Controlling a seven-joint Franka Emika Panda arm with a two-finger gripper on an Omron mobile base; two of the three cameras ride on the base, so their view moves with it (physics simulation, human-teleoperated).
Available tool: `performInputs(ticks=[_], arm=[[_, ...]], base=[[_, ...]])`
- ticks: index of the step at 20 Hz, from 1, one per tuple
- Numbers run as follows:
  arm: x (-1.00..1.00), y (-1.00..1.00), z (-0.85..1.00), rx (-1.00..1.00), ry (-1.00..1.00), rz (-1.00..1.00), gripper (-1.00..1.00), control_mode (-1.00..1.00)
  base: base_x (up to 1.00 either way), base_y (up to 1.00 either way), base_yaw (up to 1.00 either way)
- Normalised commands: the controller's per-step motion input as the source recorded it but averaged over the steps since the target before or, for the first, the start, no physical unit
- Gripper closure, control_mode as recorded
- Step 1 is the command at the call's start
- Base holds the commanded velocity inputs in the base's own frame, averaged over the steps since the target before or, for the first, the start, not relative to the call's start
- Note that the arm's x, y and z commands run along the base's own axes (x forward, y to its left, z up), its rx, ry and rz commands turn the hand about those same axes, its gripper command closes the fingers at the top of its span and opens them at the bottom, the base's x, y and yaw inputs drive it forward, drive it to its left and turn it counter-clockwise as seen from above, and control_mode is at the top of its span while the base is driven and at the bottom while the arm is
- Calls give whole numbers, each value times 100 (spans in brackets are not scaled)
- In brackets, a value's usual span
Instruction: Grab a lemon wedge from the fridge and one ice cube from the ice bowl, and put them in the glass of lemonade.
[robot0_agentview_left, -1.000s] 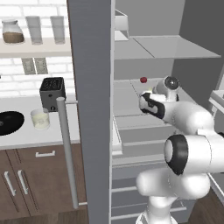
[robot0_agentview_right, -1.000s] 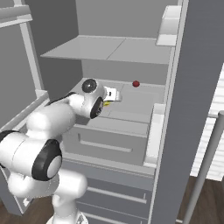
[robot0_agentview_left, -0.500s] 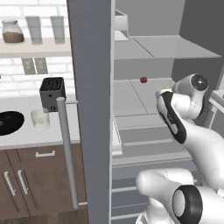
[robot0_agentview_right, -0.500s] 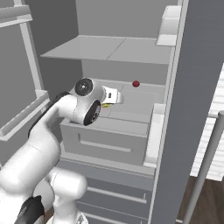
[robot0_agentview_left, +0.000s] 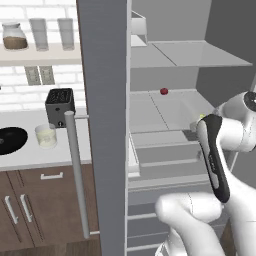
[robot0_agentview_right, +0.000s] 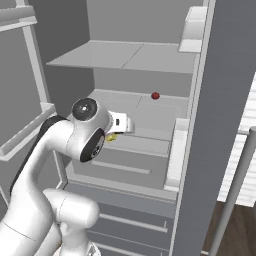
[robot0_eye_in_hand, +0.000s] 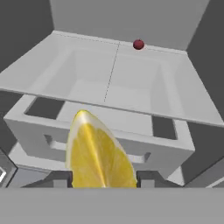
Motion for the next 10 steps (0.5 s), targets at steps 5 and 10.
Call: performInputs(ticks=[5,10], arm=[[0,0,0,0,0,0,100,100],[0,0,0,0,0,0,100,100]], base=[[-100,40,24],[-100,69,22]])
